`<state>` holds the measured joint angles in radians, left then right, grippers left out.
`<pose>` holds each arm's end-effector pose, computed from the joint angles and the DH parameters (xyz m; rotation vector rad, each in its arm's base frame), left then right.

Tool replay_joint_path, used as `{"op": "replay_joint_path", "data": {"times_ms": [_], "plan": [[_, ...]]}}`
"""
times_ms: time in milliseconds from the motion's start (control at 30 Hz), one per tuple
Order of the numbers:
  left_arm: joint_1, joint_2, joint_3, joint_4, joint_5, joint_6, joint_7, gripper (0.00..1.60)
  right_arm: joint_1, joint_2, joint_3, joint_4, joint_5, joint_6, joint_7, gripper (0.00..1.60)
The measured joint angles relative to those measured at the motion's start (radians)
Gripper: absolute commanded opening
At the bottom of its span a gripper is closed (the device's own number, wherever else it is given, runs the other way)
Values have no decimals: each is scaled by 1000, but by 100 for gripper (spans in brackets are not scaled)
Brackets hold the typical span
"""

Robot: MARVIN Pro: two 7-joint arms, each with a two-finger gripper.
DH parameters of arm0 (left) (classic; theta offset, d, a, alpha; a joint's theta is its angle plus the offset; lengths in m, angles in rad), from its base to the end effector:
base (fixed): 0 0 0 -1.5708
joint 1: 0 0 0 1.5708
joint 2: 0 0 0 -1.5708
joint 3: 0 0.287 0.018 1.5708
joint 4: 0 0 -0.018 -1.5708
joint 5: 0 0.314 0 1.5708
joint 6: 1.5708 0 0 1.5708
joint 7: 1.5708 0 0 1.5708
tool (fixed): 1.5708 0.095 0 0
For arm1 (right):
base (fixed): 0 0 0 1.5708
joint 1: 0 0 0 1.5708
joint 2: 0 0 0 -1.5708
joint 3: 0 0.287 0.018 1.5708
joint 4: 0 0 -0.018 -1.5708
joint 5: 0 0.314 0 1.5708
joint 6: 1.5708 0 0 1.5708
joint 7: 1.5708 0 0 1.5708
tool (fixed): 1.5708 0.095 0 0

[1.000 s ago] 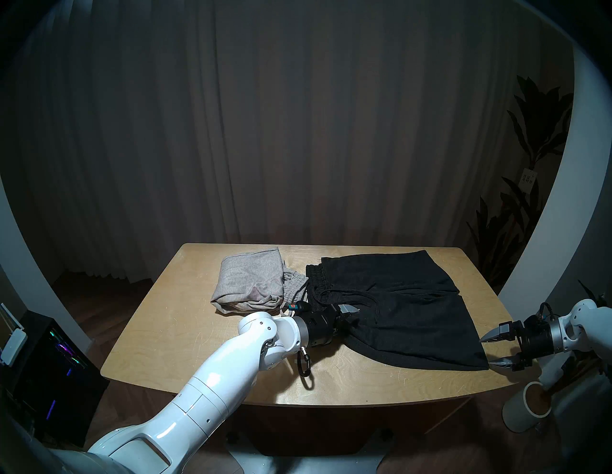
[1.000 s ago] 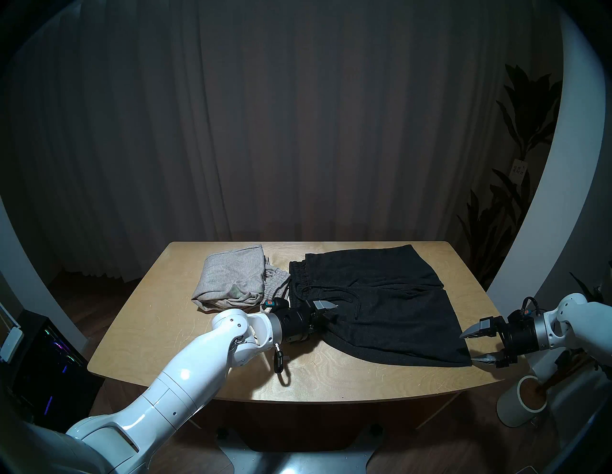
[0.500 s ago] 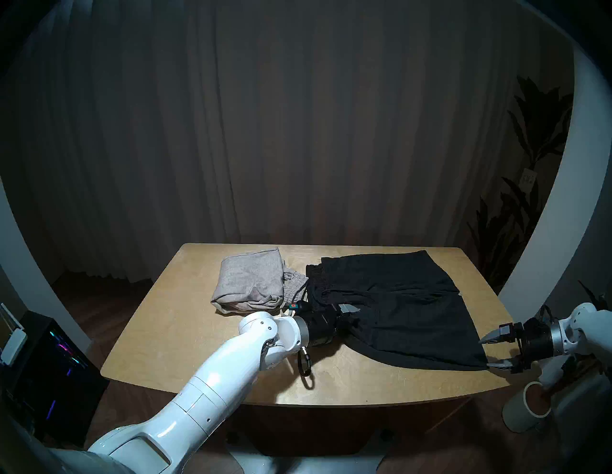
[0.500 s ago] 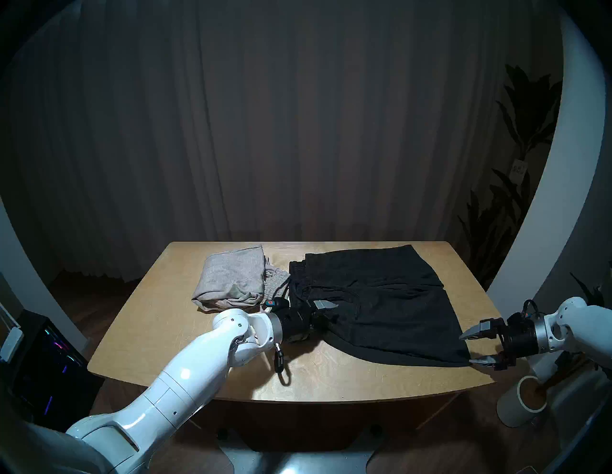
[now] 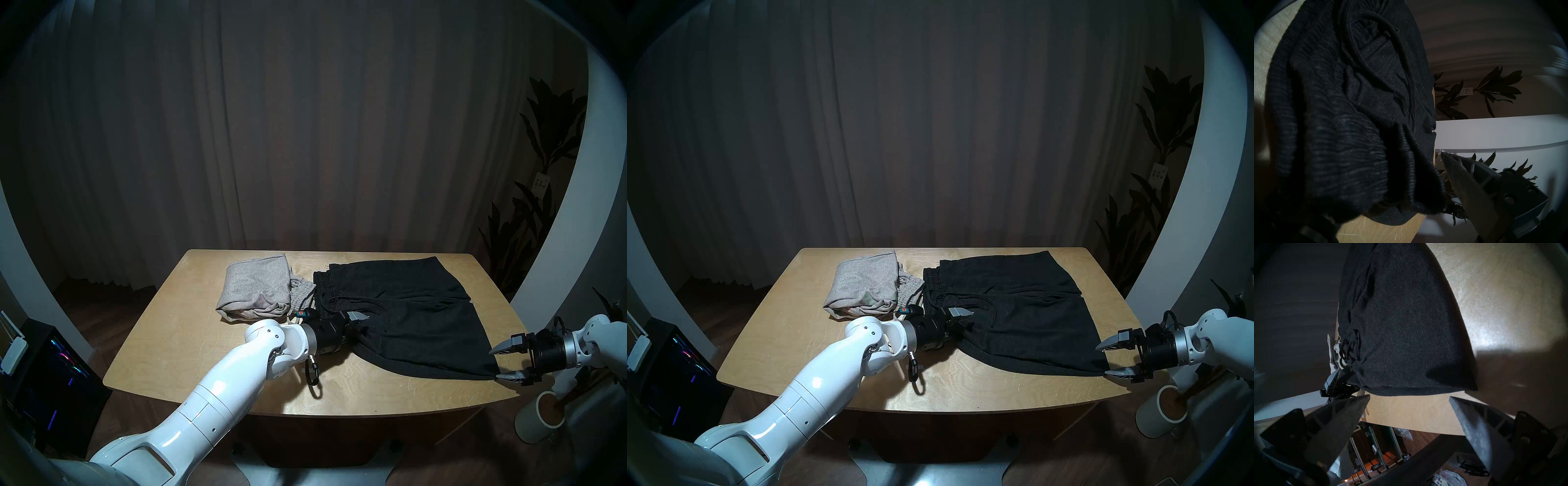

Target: Fold pants twice and stack them

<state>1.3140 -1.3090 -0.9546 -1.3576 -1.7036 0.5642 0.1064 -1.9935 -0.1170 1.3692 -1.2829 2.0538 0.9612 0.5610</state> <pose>0.3996 -0.1617 -0.3585 1.9030 0.3615 0.4197 0.2718 -0.3191 -0.2851 -2.1703 0.6503 -0.2305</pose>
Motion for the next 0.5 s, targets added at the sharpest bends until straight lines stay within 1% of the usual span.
{"op": "replay_joint_path", "data": {"times_ms": [500], "plan": [[-10,0,12,9,1,-7,-9,160,-31,0,-3,4,-1,0,51,160]]}}
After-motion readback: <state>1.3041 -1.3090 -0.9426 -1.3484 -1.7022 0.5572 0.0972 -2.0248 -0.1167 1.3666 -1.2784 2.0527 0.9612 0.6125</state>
